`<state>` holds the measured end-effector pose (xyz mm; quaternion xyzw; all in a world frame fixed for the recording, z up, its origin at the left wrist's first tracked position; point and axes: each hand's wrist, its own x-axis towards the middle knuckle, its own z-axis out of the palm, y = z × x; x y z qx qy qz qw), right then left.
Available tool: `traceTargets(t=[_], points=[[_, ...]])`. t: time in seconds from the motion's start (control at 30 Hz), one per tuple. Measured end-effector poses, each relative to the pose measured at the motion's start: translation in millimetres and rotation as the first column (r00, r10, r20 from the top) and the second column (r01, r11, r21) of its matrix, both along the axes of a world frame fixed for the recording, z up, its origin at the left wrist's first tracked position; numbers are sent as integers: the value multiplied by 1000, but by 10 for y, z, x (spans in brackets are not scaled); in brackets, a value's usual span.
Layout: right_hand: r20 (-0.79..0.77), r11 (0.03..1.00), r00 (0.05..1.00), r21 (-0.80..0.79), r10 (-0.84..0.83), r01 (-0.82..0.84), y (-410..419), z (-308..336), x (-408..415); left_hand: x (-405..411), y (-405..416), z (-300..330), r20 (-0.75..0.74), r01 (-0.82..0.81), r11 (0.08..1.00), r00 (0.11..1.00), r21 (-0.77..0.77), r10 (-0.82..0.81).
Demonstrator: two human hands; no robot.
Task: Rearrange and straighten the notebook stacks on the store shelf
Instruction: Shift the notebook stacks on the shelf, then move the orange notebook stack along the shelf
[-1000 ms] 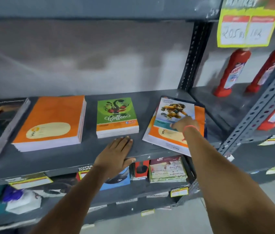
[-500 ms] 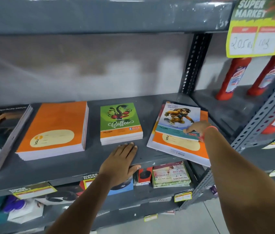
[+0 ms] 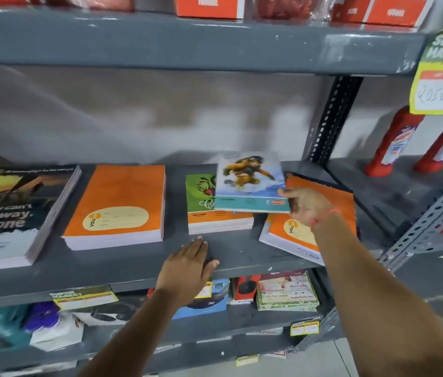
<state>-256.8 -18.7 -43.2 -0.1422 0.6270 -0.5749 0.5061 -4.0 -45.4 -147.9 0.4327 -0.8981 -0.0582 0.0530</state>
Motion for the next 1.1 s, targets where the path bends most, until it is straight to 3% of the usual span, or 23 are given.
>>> traceTargets(t=[0.17,0.3,0.33,0.4,0.47,0.57,0.63,0.7,0.8,0.87,1.0,1.1], points=[[-112,983,979,90,170,-160,-321,-133,383,133,25,-72,49,30,1000,998,8,-30],[-230,976,958,174,169,-131,-493,-293,489,146,31,-87,31,58,998,998,-34,-57],[-358,969,915,221,188,-113,-515,-314,504,139,19,-123,6,64,995,998,-78,-64],[-651,917,677,388,343,-91,-494,-322,540,110,21,-135,-19,81,989,996,-127,-84],[-761,881,471,465,447,-84,-473,-319,560,55,45,-112,-60,122,965,988,-231,-139],[-848,895,308,444,431,-29,-405,-302,516,-152,101,40,-82,186,923,971,-336,-226],[-861,908,329,418,388,25,-264,-326,376,-401,158,222,-130,197,931,961,-307,-246],[-860,907,400,399,318,136,-54,-366,200,-672,239,428,-201,199,966,952,-163,-229],[-840,814,460,467,287,346,406,-412,-86,-1133,283,621,-290,178,972,948,153,-128],[-825,735,479,520,301,435,668,-450,-210,-1369,266,671,-271,133,943,961,304,-49],[-796,747,575,496,188,443,969,-569,-401,-1685,256,673,-138,35,929,990,369,18],[-750,770,650,486,124,414,1087,-524,-446,-1773,239,658,-141,-53,914,983,402,119]])
